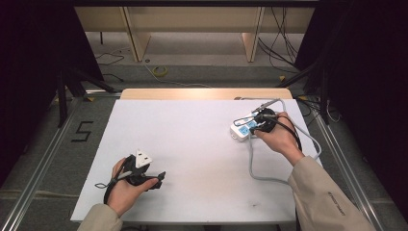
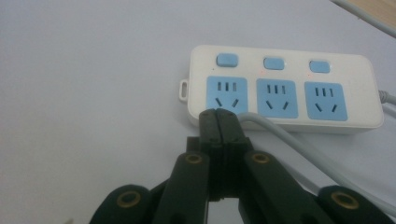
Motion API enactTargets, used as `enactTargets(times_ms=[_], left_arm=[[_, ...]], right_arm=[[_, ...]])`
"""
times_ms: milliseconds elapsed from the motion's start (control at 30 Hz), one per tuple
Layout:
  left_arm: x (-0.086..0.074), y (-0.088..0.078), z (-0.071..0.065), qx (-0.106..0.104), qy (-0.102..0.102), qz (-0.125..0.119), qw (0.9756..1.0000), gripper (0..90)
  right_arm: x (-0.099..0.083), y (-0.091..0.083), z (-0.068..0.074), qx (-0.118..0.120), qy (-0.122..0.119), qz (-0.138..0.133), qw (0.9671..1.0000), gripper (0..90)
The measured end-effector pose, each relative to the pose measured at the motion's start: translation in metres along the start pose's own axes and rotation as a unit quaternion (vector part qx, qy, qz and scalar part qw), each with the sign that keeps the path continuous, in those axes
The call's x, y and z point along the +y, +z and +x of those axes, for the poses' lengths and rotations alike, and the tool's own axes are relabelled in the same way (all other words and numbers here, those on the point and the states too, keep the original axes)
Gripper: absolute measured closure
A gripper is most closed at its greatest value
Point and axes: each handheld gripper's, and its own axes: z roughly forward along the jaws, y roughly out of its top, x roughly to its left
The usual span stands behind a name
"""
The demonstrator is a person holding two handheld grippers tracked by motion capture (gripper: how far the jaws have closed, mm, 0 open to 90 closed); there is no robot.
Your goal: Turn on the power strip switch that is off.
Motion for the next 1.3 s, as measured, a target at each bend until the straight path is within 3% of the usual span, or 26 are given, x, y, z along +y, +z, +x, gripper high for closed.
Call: enactTargets(times_ms=[1300], left_arm=[[0.0, 0.001, 0.0, -0.001, -0.002, -0.001, 1.0, 16.4]], right_arm=[[0.029, 0.017, -0.014, -0.004, 0.011, 0.002, 0.9999, 90.0]])
